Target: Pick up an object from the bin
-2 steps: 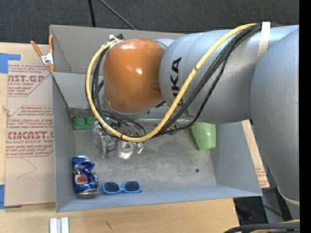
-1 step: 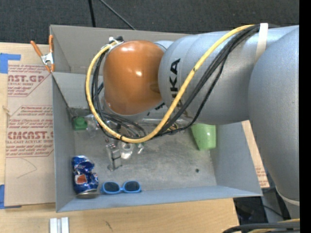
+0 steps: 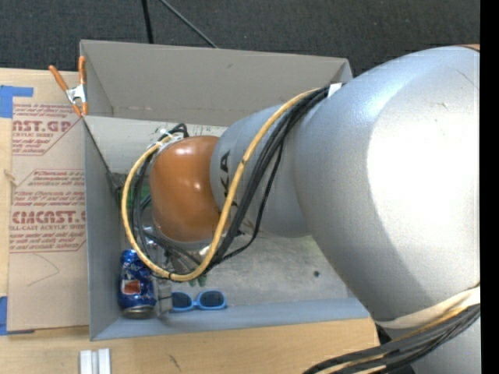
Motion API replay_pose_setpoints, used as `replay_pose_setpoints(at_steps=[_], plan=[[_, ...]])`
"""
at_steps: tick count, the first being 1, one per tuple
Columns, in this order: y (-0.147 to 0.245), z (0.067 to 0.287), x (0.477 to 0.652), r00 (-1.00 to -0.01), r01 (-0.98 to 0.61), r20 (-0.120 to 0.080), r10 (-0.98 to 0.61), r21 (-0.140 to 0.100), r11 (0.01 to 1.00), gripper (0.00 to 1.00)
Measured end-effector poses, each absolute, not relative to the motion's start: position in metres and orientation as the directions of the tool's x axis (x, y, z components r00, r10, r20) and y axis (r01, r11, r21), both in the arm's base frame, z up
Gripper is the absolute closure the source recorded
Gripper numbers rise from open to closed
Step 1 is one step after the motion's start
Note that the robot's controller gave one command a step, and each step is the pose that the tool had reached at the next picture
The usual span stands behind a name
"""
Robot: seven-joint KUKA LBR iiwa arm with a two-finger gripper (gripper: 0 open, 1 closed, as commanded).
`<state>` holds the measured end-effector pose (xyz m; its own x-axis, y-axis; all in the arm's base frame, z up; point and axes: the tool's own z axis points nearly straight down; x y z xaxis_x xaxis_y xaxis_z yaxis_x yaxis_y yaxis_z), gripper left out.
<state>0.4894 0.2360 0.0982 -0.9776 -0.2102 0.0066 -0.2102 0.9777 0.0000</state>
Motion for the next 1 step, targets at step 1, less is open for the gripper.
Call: replay_pose_setpoints(at_steps=[1], plan=[[0.2347, 0.1031, 0.4948, -0.978, -0.207, -0.009, -0.207, -0.001, 0.978, 1.00]])
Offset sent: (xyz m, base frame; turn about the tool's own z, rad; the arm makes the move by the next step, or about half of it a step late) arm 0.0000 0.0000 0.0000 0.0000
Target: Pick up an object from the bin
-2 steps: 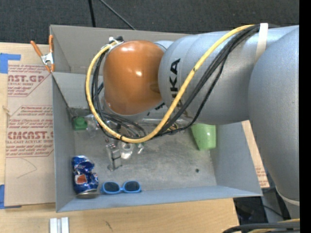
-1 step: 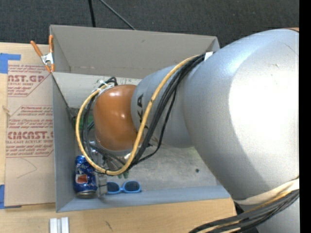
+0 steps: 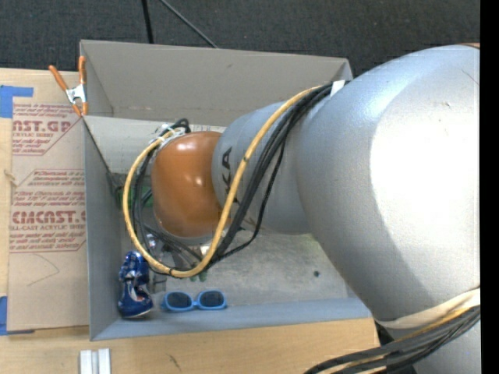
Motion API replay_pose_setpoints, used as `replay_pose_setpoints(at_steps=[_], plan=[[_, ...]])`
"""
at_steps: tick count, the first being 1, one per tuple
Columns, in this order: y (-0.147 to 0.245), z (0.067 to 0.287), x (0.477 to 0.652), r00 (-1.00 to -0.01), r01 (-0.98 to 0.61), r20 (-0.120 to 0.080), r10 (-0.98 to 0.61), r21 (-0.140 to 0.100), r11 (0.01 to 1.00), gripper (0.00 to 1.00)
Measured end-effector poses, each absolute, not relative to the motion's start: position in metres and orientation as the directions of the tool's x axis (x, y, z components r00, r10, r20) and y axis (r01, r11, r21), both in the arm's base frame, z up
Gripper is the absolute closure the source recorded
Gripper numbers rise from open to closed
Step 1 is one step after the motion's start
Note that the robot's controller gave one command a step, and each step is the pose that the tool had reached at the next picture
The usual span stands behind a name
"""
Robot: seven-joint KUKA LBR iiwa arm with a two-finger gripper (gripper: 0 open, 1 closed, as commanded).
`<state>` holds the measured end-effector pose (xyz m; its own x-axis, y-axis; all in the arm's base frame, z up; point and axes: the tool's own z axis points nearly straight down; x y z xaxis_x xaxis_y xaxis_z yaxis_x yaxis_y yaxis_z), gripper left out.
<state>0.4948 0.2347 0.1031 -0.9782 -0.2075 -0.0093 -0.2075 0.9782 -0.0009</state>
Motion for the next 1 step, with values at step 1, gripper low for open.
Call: replay_pose_setpoints(at_steps=[1], plan=[[0.2445, 0.2076, 0.5206, -0.974, -0.228, -0.012, -0.228, 0.002, 0.974, 1.00]])
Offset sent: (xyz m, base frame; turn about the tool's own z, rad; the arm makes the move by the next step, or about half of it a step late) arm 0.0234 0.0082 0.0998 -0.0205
